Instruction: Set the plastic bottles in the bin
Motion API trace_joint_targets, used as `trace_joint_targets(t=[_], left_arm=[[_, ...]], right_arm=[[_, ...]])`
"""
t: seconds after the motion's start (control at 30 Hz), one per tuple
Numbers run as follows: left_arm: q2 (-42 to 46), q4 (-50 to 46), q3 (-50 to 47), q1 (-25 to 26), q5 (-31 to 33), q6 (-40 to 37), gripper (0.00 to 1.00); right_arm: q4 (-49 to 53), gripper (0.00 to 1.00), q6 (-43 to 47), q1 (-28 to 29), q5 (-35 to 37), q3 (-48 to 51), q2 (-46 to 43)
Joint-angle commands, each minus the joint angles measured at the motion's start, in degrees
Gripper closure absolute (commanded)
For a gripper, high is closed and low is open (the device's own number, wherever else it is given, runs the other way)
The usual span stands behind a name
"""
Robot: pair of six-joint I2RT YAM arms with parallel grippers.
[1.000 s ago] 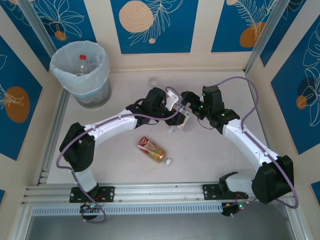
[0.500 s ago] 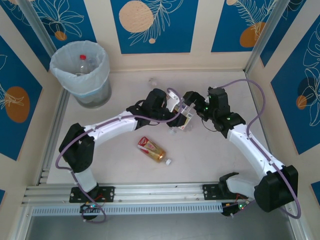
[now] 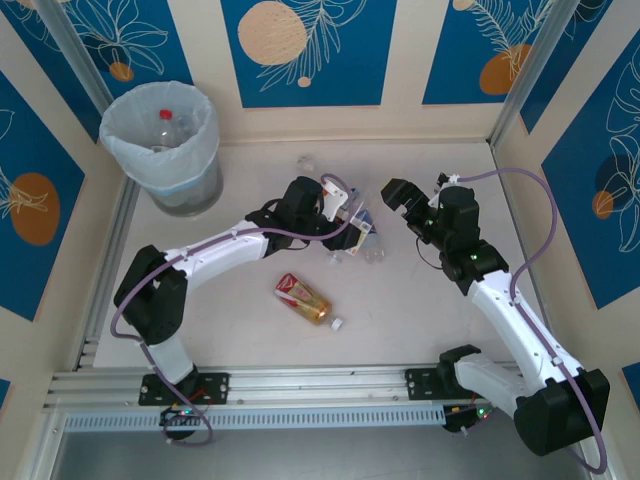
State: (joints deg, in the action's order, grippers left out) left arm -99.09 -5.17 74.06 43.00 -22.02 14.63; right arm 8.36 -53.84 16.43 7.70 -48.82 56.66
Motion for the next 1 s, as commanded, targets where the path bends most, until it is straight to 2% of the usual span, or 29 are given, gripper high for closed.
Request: trace_joint_targets(t=[0.0, 0.27, 0.53, 0.8, 0.97], left_arm=[[2.48, -0.63, 0.33, -1.43, 1.23, -0.01, 0.65], [4.42, -5.50, 3.25, -4.94, 1.71, -2.36, 0.65], [6.13, -14.65, 11.09, -10.18, 4.25, -9.45, 0.65], [6.71, -16.69, 18.28, -16.39, 4.19, -12.46, 0.65], [6.38, -17.15, 22.84, -19.28, 6.51, -15.34, 0.65]], right_arm=[[-1.54, 0.00, 2.65, -0.13, -0.19, 0.91, -1.46], [-3.74, 0.00, 6.88, 0.51, -4.67, 1.00, -0.93], [-4.74, 0.00, 9.85, 2.16, -7.68, -0.56, 1.27], [-7.20, 0.01, 9.33, 3.70, -8.15, -1.21, 3.23], [-8.36, 0.00, 8.66, 4.32, -9.68, -1.52, 4.44]])
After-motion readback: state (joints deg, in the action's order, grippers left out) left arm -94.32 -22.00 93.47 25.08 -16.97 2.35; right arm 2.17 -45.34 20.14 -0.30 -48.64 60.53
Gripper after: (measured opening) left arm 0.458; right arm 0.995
